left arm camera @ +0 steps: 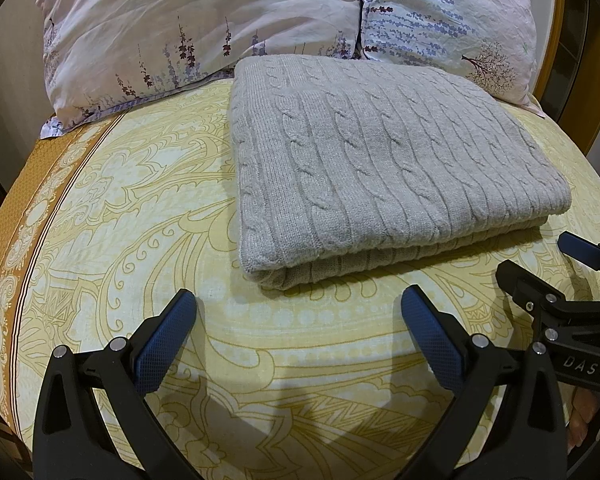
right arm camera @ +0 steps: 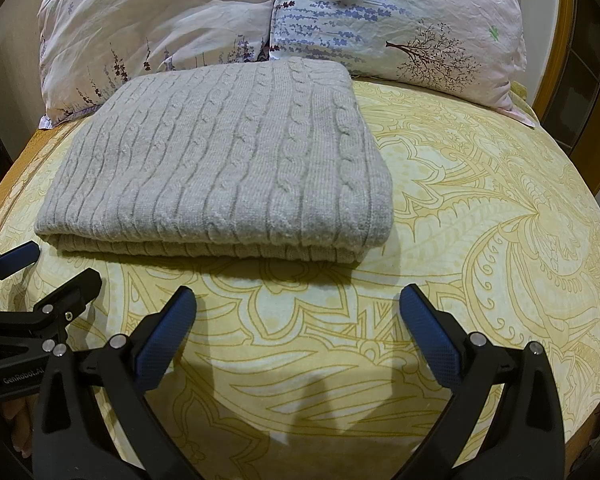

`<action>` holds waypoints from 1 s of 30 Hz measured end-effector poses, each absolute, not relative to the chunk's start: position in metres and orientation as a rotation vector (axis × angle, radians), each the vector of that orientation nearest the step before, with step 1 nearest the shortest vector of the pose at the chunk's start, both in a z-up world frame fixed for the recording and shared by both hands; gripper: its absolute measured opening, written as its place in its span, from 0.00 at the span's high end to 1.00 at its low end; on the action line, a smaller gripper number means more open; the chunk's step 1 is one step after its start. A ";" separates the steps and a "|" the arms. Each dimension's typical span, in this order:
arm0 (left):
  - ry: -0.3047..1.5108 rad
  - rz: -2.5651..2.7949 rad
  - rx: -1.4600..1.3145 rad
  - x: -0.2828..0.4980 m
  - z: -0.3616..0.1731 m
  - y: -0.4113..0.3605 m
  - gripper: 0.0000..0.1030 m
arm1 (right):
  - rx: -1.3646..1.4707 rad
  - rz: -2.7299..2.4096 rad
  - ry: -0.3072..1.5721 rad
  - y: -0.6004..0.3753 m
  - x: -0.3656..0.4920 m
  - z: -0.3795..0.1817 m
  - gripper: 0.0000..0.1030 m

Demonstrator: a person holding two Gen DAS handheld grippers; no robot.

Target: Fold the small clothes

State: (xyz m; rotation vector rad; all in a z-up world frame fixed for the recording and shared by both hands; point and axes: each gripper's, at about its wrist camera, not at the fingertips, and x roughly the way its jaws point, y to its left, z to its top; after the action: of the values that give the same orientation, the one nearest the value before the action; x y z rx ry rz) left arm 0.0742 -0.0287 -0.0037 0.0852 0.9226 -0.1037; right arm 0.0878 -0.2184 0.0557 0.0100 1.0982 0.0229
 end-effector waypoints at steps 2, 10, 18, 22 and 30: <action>0.923 -0.104 0.085 0.074 -0.004 -0.029 0.01 | 0.011 0.023 1.098 -0.218 0.088 0.056 0.02; 0.923 -0.105 0.085 0.075 -0.003 -0.028 0.01 | 0.010 0.023 1.098 -0.218 0.088 0.056 0.02; 0.931 -0.104 0.084 0.076 -0.004 -0.025 0.01 | 0.011 0.022 1.098 -0.218 0.088 0.056 0.02; 0.933 -0.104 0.084 0.076 -0.004 -0.024 0.01 | 0.011 0.022 1.098 -0.218 0.088 0.056 0.02; 0.933 -0.105 0.085 0.076 -0.004 -0.025 0.01 | 0.011 0.023 1.098 -0.219 0.088 0.056 0.02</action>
State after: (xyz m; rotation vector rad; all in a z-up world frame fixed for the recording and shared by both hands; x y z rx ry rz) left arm 0.0763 -0.0252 -0.0036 0.0847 0.9334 -0.1052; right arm 0.0878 -0.2188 0.0557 0.0105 1.0979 0.0230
